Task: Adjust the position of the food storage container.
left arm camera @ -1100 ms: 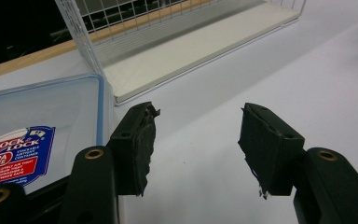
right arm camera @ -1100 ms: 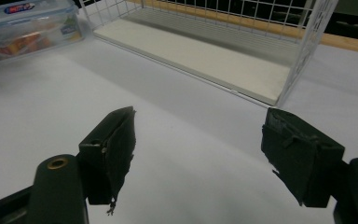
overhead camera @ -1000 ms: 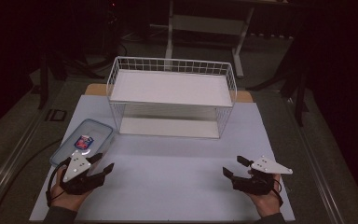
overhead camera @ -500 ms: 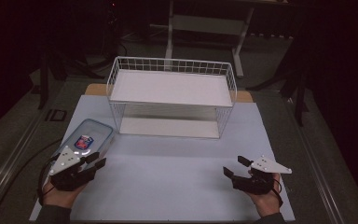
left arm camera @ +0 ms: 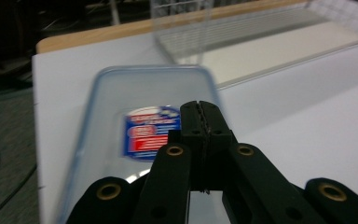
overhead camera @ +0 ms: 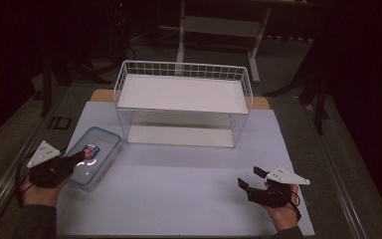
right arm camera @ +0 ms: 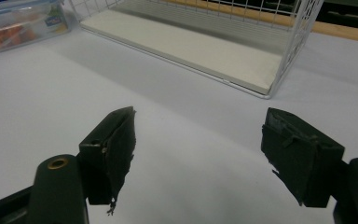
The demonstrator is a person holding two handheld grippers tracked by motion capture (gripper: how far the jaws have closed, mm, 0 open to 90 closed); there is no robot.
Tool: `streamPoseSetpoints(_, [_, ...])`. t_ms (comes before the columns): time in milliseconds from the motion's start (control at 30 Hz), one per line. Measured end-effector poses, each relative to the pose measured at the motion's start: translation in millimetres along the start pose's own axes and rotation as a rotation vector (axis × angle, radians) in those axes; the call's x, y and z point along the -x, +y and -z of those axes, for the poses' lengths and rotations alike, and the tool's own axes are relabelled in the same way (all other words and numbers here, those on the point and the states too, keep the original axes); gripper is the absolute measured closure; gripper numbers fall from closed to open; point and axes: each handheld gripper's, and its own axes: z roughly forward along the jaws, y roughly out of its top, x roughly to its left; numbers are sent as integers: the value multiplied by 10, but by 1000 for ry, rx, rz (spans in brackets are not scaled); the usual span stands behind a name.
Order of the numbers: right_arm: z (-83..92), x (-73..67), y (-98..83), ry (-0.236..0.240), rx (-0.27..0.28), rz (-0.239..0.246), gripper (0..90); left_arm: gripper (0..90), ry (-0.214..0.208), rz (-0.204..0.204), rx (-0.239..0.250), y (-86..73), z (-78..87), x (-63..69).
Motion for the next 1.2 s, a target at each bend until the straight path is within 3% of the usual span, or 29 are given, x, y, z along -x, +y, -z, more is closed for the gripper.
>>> streamPoseSetpoints(433, [-13,-5,-4,4,-4,-3,257,899,112,79,-89,-54,-186,-486])
streamPoseSetpoints(767, [-3,-1,-2,4,2,-8,258,897,184,102,-129,-209,-217,-603])
streamPoseSetpoints(867, [-6,0,-2,4,-1,-7,258,897,183,113,-153,-276,-234,-645])
streamPoseSetpoints(967, [-12,0,-4,5,-5,-8,258,898,171,132,-142,-314,-219,-664])
streamPoseSetpoints(1100, [-10,-4,-2,8,-1,-6,258,898,153,103,-149,-324,-187,-594])
streamPoseSetpoints(1200, [-12,-6,-3,8,-4,-7,258,898,119,72,-146,-356,-148,-457])
